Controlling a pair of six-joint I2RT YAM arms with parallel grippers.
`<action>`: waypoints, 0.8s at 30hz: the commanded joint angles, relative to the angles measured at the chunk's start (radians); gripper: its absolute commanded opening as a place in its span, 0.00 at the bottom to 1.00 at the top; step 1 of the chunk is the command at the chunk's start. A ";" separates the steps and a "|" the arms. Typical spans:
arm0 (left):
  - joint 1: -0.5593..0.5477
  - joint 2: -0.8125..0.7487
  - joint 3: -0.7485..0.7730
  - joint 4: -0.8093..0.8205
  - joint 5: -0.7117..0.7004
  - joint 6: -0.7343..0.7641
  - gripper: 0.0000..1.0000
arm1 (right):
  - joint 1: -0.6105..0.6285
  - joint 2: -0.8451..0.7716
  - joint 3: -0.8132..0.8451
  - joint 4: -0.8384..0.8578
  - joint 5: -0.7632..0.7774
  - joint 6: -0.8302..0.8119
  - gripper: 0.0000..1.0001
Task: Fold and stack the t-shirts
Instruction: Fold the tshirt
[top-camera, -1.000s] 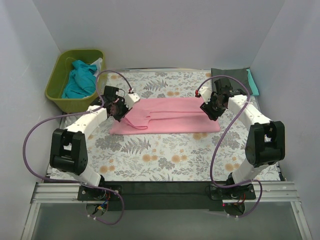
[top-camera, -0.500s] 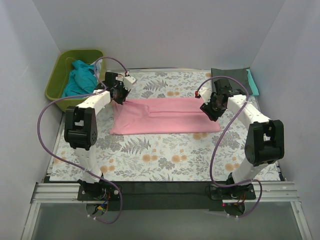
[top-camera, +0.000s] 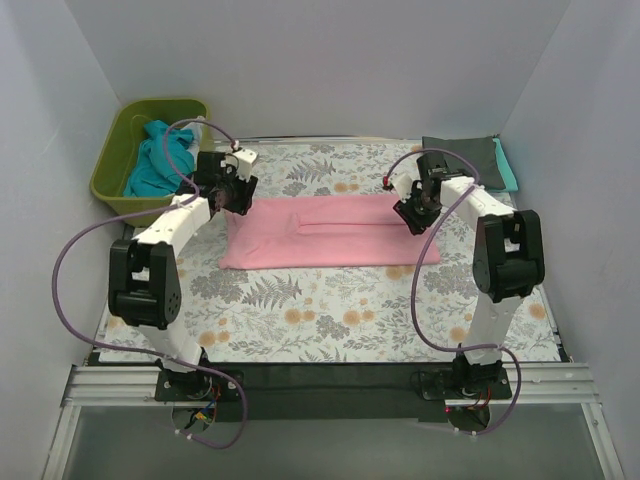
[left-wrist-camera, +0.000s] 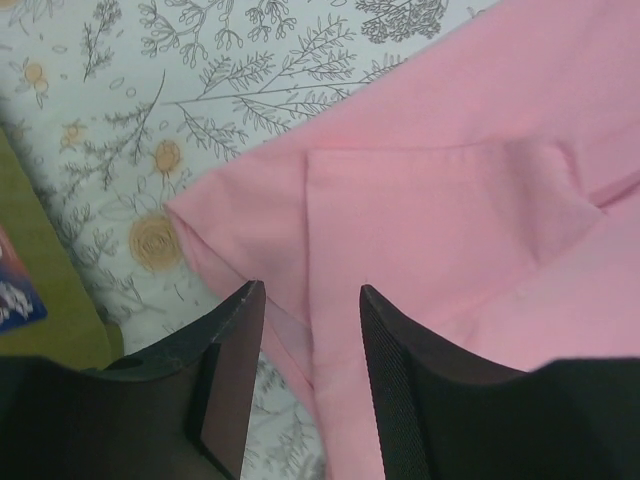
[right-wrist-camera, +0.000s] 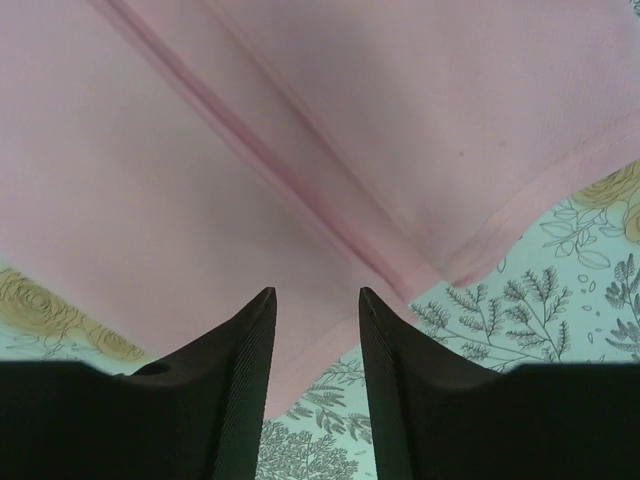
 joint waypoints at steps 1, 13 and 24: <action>0.004 -0.160 -0.081 -0.017 0.015 -0.170 0.42 | -0.004 0.053 0.115 0.060 -0.023 0.057 0.38; 0.002 -0.254 -0.313 -0.057 -0.005 -0.419 0.36 | -0.006 0.196 0.189 0.094 0.006 0.083 0.33; 0.002 -0.227 -0.337 -0.097 -0.077 -0.495 0.29 | 0.002 0.094 -0.129 0.097 0.039 0.020 0.19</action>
